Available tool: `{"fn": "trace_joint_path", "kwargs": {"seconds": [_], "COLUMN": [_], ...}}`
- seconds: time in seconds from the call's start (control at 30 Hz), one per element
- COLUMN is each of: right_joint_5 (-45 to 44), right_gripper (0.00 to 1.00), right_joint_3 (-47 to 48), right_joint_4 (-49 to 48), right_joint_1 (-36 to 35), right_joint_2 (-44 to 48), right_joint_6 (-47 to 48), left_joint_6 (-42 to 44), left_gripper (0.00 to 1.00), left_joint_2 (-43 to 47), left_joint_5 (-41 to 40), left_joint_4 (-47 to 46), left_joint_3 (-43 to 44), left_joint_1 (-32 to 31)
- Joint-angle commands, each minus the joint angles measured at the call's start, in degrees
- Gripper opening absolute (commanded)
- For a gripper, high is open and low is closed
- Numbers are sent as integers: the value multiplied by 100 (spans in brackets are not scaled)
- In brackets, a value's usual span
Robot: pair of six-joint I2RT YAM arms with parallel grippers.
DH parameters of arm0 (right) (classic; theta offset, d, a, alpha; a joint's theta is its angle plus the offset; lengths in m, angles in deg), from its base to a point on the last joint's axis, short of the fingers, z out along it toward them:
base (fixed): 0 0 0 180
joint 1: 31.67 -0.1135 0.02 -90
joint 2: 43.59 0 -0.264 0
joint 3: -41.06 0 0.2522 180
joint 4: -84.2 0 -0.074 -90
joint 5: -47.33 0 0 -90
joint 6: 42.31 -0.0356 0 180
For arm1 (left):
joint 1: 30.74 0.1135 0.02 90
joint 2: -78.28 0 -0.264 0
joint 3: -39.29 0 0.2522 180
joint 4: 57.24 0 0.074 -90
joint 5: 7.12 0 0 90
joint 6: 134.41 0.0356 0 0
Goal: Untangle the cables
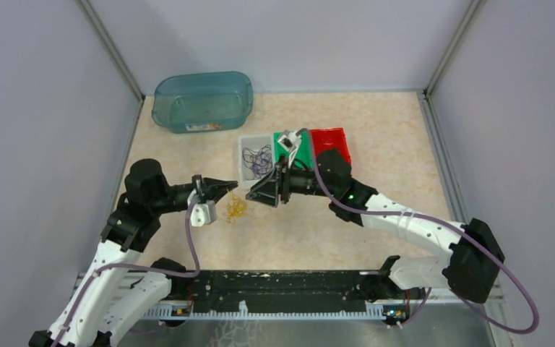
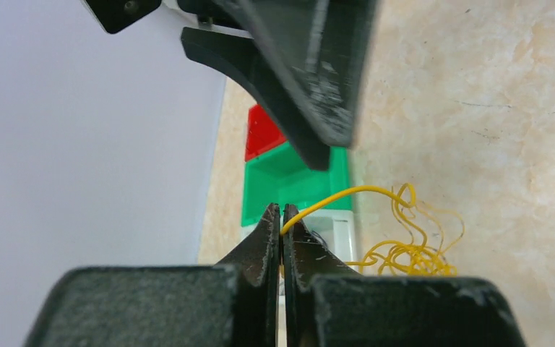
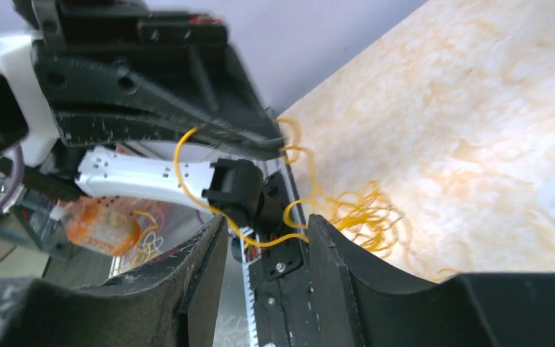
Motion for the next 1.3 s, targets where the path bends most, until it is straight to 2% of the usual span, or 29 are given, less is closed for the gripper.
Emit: {"fn": "trace_joint_path", "kwargs": {"seconds": [0.0,0.1,0.23,0.4,0.77,0.8,1.03,1.27], "right_joint_5": [332,210,201,-169,-962,-1045,-1587,-2200], "right_gripper": [48,55,59,64,71,74,75,74], "right_joint_3": [-98,-2,155,400,795,845,667,364], "right_joint_4": [-470,-228,-67,166,-434,-412,-486,-718], "right_joint_1": [525,575,520,41,-493,-538,-649,-652], "right_joint_2": [645,773,566,109,-786,-863,-1330,-1763], "right_joint_6": [-347,-71,225,652,536,562,477,425], "left_joint_6": [847,939,1011,989,924,914,656,-185], "left_gripper": [0,0,0,0,0,0,1,1], "left_joint_2": [223,220,141,53,15,13,-42,-261], "left_joint_5": [796,910,977,1081,1127,1124,1149,1244], "left_joint_4": [72,73,24,-15,-105,-137,-478,-1055], "left_joint_3": [158,208,280,416,499,507,746,1265], "left_joint_1": [-16,-20,-21,-18,-41,-38,-51,-58]}}
